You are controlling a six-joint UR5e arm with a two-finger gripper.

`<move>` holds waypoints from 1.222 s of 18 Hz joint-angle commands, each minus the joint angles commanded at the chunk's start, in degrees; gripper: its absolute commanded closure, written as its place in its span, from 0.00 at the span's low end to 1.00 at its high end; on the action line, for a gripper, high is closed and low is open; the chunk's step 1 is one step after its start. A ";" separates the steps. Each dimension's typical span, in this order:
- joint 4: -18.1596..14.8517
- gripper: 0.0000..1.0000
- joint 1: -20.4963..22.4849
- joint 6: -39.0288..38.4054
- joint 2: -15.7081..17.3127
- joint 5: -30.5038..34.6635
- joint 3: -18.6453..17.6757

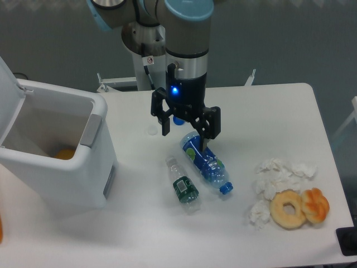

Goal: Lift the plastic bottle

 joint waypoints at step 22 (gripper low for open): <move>-0.35 0.00 -0.26 -12.91 -4.48 1.49 -5.70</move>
